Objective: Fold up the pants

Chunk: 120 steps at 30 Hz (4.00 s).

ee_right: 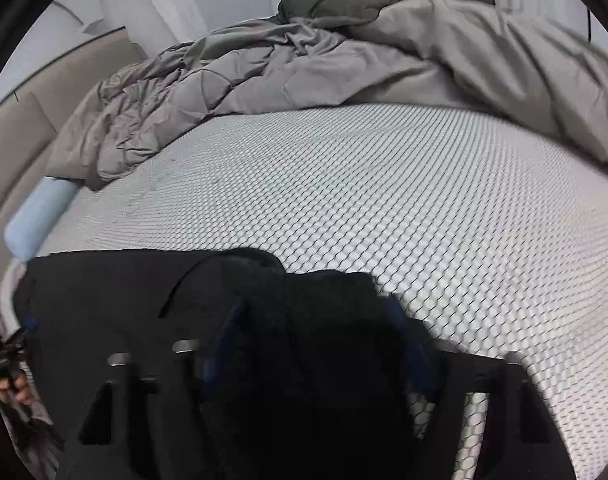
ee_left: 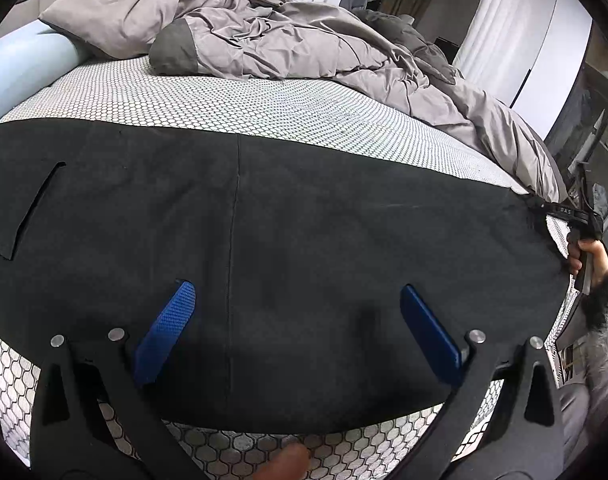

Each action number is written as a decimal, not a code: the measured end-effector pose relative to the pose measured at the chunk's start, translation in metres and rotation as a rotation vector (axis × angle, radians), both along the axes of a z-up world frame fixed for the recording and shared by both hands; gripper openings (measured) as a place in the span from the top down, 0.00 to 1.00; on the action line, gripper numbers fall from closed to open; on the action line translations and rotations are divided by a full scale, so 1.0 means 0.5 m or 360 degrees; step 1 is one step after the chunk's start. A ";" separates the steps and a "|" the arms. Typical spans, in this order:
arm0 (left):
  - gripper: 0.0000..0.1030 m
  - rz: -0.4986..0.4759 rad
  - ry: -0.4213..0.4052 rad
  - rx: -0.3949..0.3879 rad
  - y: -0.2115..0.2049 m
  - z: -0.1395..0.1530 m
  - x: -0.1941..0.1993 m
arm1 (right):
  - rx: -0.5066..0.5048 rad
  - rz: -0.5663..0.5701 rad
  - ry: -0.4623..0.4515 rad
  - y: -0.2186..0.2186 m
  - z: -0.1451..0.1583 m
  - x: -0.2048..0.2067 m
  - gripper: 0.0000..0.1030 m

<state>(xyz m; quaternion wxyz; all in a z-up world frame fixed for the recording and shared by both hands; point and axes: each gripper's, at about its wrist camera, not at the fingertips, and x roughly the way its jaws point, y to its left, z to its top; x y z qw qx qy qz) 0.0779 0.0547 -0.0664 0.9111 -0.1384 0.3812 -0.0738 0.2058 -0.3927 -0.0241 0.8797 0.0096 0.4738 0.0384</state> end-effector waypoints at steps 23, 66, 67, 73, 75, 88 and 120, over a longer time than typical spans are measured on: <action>0.01 -0.0380 -0.0114 0.0189 -0.267 0.063 0.016 | -0.0035 0.0197 -0.0189 0.265 0.032 -0.248 0.01; 0.02 -0.0223 0.0014 0.0376 -0.196 0.029 0.089 | -0.0525 -0.0236 -0.0193 0.093 0.035 -0.258 0.10; 0.01 -0.0263 -0.0030 0.0408 -0.224 0.045 0.088 | -0.0522 -0.0158 -0.0242 0.127 0.047 -0.259 0.09; 0.01 -0.0523 0.0105 0.0577 -0.343 0.011 0.201 | -0.0193 0.0343 0.0002 0.308 -0.008 -0.153 0.08; 0.01 -0.0471 0.0260 0.0558 -0.313 -0.034 0.224 | -0.0253 0.0379 0.0114 0.328 -0.056 -0.135 0.08; 0.01 -0.0205 0.0167 0.0444 -0.147 0.006 0.198 | -0.0714 -0.0316 -0.0140 0.100 0.032 -0.197 0.07; 0.01 -0.0264 0.0271 0.0334 -0.223 -0.042 0.434 | -0.0328 0.0321 0.0021 0.393 -0.038 -0.009 0.06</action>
